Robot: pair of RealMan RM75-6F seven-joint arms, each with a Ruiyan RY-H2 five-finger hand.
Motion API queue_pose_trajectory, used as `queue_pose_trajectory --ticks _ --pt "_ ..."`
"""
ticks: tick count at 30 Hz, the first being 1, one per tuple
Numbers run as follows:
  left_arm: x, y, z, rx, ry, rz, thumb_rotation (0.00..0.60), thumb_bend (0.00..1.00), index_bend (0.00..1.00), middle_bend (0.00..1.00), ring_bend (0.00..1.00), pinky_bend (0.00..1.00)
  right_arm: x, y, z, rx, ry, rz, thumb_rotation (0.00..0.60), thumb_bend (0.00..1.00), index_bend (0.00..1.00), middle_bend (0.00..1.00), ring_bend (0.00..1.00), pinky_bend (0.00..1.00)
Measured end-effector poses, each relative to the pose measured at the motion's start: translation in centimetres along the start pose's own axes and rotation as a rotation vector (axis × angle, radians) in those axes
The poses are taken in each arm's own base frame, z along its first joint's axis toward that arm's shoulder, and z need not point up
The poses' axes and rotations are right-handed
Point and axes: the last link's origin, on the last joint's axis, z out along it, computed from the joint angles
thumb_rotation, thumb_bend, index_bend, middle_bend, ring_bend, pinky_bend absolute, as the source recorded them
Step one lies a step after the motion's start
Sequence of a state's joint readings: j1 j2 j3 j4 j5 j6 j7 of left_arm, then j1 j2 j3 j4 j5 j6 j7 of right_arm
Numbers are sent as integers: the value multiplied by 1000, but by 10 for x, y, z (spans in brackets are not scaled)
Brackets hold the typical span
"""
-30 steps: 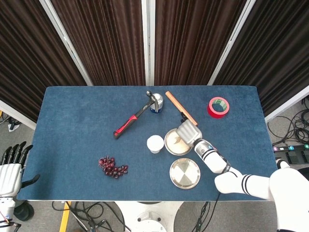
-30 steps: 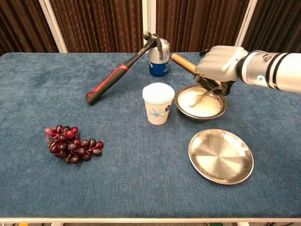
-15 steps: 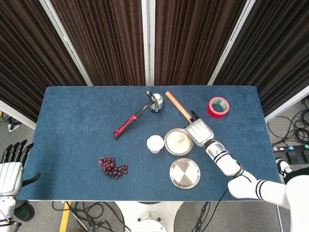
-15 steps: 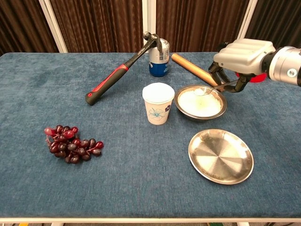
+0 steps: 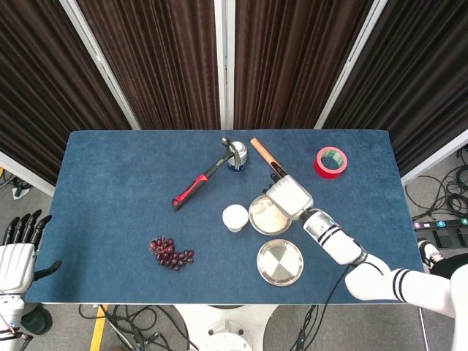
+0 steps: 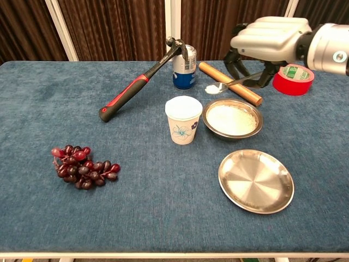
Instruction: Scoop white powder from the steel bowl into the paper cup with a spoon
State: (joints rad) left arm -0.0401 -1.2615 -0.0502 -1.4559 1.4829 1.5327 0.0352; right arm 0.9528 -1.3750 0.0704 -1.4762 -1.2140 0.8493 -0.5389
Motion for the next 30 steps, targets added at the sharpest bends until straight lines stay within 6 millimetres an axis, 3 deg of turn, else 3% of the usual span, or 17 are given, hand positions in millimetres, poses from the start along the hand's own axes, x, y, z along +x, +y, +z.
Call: queue_pose_trajectory --ticks 12,30 --pt "-2 -2 -2 -1 -1 -8 600 68 182 152 43 50 20 -37 30 98 -14 -236 600 327 632 576 259 0" --pt "-6 -9 -4 13 3 -22 600 68 182 153 43 50 52 -86 54 214 108 -882 600 327 636 576 258 0"
